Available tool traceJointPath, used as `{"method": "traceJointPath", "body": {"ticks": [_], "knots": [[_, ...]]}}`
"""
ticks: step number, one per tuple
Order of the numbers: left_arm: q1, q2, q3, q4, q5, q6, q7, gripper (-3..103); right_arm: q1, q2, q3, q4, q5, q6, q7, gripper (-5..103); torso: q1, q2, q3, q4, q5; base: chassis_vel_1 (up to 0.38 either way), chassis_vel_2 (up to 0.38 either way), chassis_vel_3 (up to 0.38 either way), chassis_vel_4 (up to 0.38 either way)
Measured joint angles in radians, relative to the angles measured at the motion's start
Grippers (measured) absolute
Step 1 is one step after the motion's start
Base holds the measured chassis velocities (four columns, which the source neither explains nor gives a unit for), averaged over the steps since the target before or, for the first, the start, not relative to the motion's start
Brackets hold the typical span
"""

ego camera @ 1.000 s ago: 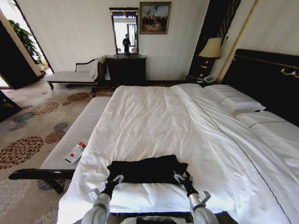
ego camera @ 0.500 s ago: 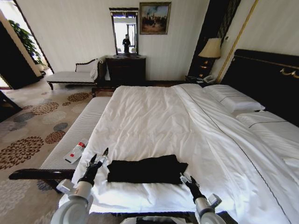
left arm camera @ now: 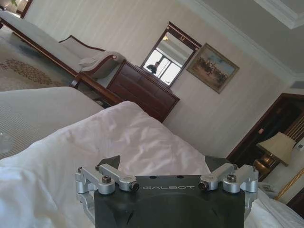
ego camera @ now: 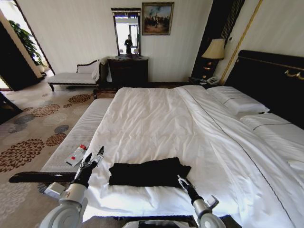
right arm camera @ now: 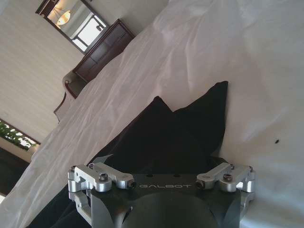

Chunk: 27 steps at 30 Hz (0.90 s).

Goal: Fold the clothes on the bed.

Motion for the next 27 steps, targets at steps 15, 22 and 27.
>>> {"method": "traceJointPath", "body": {"ticks": [15,22,27], "knots": [[0.009,0.003,-0.013,0.002,-0.001,0.002,-0.008,100,0.098,-0.067,-0.022,-0.085,0.008,-0.031,-0.216,73,0.000,0.000,0.000,0.0001,0.0002,0.000,0.000,0.000,0.000],[0.006,-0.006,0.007,0.004,0.011,0.003,-0.017,100,0.113,-0.085,-0.033,-0.145,-0.022,-0.021,-0.219,46,0.000,0.000,0.000,0.0000,0.0002,0.000,0.000,0.000,0.000],[0.013,-0.011,0.014,0.000,0.020,0.004,-0.018,100,0.114,-0.090,-0.036,-0.161,-0.036,-0.008,-0.230,30,0.000,0.000,0.000,0.0001,0.0002,0.000,0.000,0.000,0.000]]}}
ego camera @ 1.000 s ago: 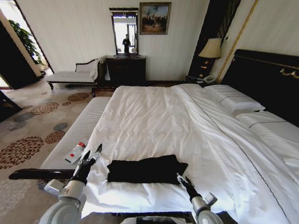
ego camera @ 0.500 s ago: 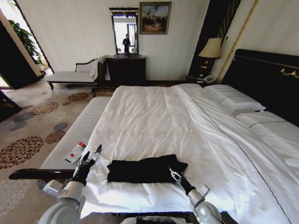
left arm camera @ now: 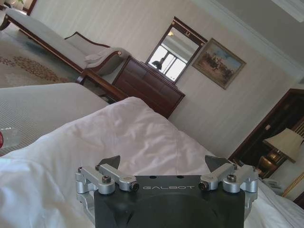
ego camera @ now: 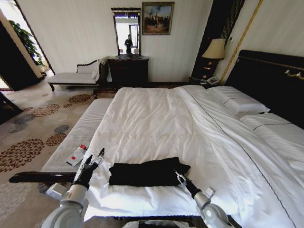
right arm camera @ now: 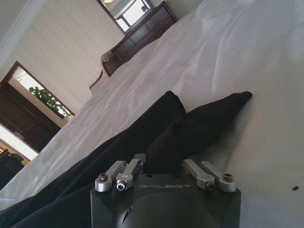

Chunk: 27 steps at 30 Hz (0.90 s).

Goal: Fold the clothes on the bed.

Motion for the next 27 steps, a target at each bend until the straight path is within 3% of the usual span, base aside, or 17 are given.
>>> {"method": "traceJointPath", "body": {"ticks": [2,5,6,11,20,27], "knots": [[0.006,-0.002,0.001,-0.005,0.004,0.000,0.000,100,-0.001,-0.004,0.001,0.000,-0.003,0.010,-0.012,19,0.000,0.000,0.000,0.0000,0.0000,0.000,0.000,0.000,0.000],[0.008,-0.002,0.000,-0.008,0.004,0.000,-0.001,100,-0.001,-0.006,0.004,0.004,-0.004,0.018,-0.021,14,0.000,0.000,0.000,0.0000,0.0000,0.000,0.000,0.000,0.000],[0.010,-0.003,-0.001,-0.011,0.004,0.000,-0.001,100,-0.004,-0.009,0.009,0.012,-0.004,0.025,-0.029,6,0.000,0.000,0.000,0.0000,0.0001,0.000,0.000,0.000,0.000],[0.014,-0.005,-0.004,-0.016,0.004,0.000,-0.001,100,-0.025,-0.027,0.036,0.045,-0.007,0.034,-0.030,5,0.000,0.000,0.000,0.0002,0.0000,0.000,0.000,0.000,0.000],[0.013,-0.010,0.000,-0.022,0.003,-0.001,-0.002,100,-0.107,-0.135,0.158,0.033,-0.036,0.066,-0.037,5,0.000,0.000,0.000,0.0000,0.0001,0.000,0.000,0.000,0.000],[0.003,-0.011,0.006,-0.024,0.000,-0.002,-0.002,100,-0.162,-0.194,0.290,-0.017,-0.030,0.089,-0.093,5,0.000,0.000,0.000,-0.0001,-0.0002,0.000,0.000,0.000,0.000]]}}
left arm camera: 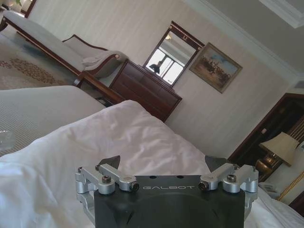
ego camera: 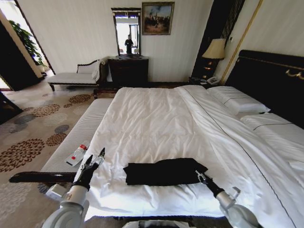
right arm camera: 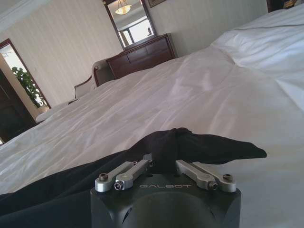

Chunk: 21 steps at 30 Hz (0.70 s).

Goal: Fold the clothes on the bed.

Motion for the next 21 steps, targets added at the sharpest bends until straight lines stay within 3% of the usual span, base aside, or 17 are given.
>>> {"method": "traceJointPath", "body": {"ticks": [5,11,21], "knots": [[-0.002,-0.001,0.002,0.000,0.000,0.000,0.000,100,-0.004,0.012,0.020,0.014,-0.006,0.027,-0.005,5,0.000,0.000,0.000,-0.0003,0.0000,0.000,0.000,0.000,0.000],[-0.001,0.000,-0.023,-0.006,-0.008,0.000,-0.002,100,0.081,0.092,-0.071,0.111,-0.048,0.063,-0.020,5,0.000,0.000,0.000,0.0002,-0.0001,0.000,0.000,0.000,0.000],[0.020,0.001,-0.070,-0.006,-0.020,0.005,-0.013,100,0.275,0.145,-0.364,0.130,-0.100,0.021,-0.015,5,0.000,0.000,0.000,0.0002,-0.0002,0.000,0.000,0.000,0.000]]}}
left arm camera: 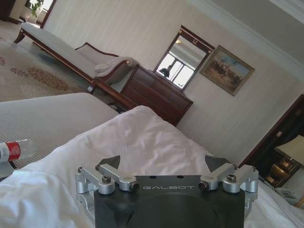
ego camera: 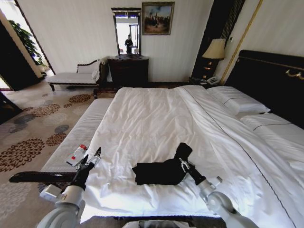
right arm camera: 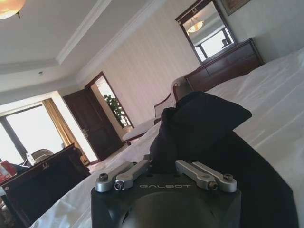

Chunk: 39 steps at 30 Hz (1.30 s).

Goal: Fold the clothes on the bed.

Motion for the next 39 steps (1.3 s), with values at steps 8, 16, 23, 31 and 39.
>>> {"method": "traceJointPath", "body": {"ticks": [8,16,23,31,39], "knots": [[0.003,-0.019,-0.013,0.014,-0.001,0.000,-0.001,100,0.104,0.031,-0.163,-0.081,-0.016,-0.006,0.001,5,0.000,0.000,0.000,-0.0001,0.0000,0.000,0.000,0.000,0.000],[-0.003,-0.026,-0.008,0.017,0.001,0.001,-0.004,100,0.156,0.063,-0.239,-0.100,-0.025,-0.010,-0.002,5,0.000,0.000,0.000,0.0000,0.0001,0.000,0.000,0.000,0.000],[0.007,-0.030,-0.007,0.012,0.005,0.002,-0.005,100,0.190,0.098,-0.301,-0.141,-0.058,-0.012,-0.012,5,0.000,0.000,0.000,0.0000,0.0000,0.000,0.000,0.000,0.000],[0.019,-0.029,-0.013,0.004,0.005,0.002,-0.005,100,0.209,0.128,-0.356,-0.192,-0.094,-0.003,-0.012,5,0.000,0.000,0.000,-0.0001,0.0001,0.000,0.000,0.000,0.000],[0.010,-0.026,-0.012,0.010,0.005,0.001,-0.006,100,0.196,0.110,-0.358,-0.172,-0.093,0.021,-0.141,17,0.000,0.000,0.000,0.0000,0.0002,0.000,0.000,0.000,0.000]]}}
